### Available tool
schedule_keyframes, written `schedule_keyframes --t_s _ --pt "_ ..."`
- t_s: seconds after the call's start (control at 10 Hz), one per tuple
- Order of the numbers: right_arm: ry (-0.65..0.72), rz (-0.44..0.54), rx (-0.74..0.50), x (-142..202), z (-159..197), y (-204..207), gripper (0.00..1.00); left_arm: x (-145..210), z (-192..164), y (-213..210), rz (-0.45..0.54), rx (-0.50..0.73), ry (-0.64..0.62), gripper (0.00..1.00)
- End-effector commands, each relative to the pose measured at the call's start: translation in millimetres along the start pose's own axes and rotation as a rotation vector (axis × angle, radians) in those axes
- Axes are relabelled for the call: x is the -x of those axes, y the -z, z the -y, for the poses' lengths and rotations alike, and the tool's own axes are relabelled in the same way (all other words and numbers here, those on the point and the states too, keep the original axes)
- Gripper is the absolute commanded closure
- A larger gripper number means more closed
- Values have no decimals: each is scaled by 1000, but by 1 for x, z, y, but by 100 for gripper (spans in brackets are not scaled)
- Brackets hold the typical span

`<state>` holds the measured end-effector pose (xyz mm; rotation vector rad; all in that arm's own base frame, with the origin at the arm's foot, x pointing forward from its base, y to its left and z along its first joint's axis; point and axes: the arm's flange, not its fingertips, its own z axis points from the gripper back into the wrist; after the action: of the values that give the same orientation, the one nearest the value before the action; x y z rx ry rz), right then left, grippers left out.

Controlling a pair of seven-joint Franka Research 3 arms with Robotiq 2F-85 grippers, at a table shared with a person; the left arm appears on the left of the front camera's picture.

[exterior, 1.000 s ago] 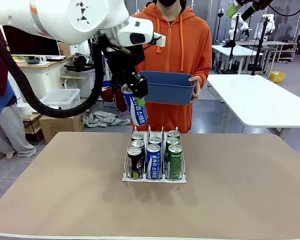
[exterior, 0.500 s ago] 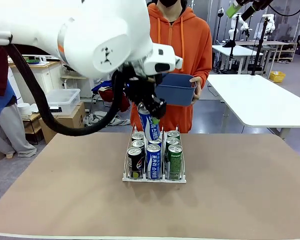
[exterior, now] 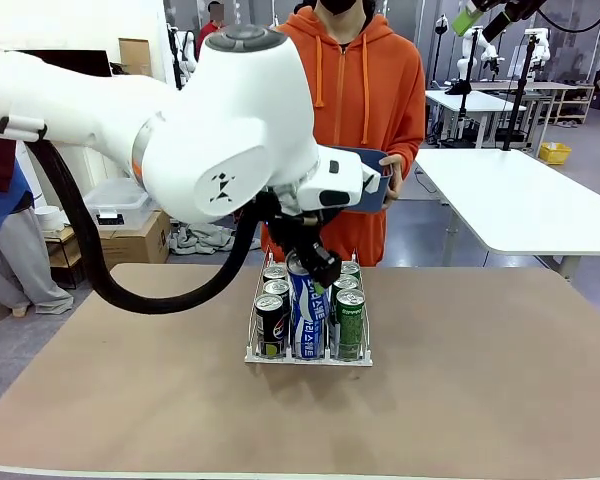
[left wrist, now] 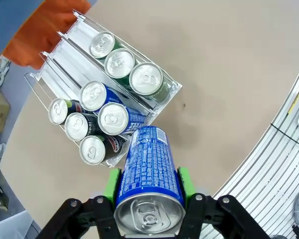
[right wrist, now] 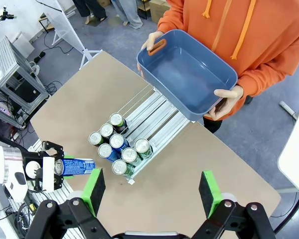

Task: Fill the beverage cans into the dispenser.
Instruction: Place the picked Ionic drink in the line of the Automatic Can Dispenser with the same cans.

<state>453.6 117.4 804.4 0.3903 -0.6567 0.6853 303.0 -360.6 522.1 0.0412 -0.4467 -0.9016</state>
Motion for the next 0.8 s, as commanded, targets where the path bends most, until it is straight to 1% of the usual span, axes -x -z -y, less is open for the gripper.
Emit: schedule_keyframes --t_s 0.0,0.2,0.3,0.4,0.5,0.6,0.7 --pt "-1 -2 -1 1 0 -1 0 5 2 10 13 -16 65 43" --pt "-1 -2 -1 1 0 -1 0 12 4 26 -5 -6 109 43" --pt "-1 -2 -1 1 0 -1 0 16 2 33 -10 30 116 43" --pt "-1 -2 -1 1 0 -1 0 16 0 30 -7 68 132 43" --pt "-1 -2 -1 1 0 -1 0 11 -6 13 8 101 171 43" --pt "-1 -2 -1 1 0 -1 0 14 5 35 -42 25 114 43" --pt "-1 -2 -1 1 0 -1 0 14 5 35 -42 25 114 43"
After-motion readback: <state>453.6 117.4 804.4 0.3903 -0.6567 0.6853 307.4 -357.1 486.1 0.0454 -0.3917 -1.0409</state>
